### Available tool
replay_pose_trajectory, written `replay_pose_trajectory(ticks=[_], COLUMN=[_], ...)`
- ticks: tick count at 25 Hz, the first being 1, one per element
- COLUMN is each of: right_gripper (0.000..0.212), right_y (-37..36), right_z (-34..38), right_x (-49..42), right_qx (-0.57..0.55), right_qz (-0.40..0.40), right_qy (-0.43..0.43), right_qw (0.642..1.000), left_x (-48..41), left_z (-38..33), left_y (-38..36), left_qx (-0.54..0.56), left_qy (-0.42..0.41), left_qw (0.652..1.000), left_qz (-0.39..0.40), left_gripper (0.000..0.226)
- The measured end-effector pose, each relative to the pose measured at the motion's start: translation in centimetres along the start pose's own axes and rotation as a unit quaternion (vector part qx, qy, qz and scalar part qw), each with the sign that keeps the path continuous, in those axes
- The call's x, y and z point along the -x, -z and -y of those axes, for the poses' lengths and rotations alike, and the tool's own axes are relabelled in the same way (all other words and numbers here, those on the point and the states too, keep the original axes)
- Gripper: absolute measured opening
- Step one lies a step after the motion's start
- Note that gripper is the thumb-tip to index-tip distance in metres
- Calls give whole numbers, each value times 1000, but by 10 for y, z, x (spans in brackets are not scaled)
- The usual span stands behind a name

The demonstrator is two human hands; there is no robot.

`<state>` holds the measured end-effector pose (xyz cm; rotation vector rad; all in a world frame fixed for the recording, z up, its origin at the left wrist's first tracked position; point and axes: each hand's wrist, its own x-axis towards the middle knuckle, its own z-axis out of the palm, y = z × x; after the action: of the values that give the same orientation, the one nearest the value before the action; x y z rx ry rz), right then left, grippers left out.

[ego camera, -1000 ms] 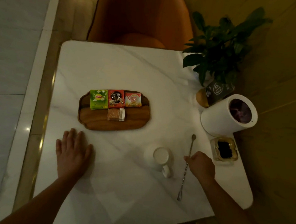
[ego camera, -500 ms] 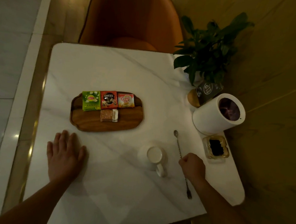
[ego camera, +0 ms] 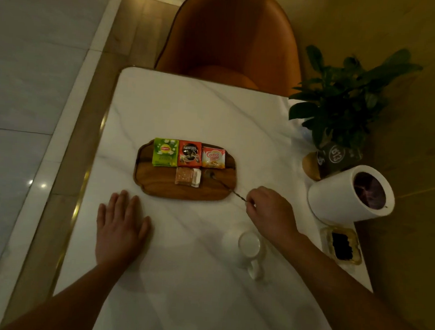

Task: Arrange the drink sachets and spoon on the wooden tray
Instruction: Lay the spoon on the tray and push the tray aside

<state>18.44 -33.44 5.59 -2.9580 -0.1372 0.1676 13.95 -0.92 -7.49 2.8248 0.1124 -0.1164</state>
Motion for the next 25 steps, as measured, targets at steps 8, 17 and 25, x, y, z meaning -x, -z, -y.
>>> replay_pose_trajectory(ticks=[8,17,25], right_gripper=[21,12,17], right_y=[-13,-49,-70], right_z=[74,98,102], right_x=[-69,-88,-84], right_qx=[84,110,103], right_qz=[35,36,8], right_qy=[187,219,211], right_qw=[978,969,972], left_x=[-1,-1,0], left_z=[-1,1,2], left_y=[1,0,-2], left_qx=[4,14,13], left_qy=[10,7,9], left_qw=[1000,1000,1000], left_qz=[7,4,0], left_gripper=[73,69,68])
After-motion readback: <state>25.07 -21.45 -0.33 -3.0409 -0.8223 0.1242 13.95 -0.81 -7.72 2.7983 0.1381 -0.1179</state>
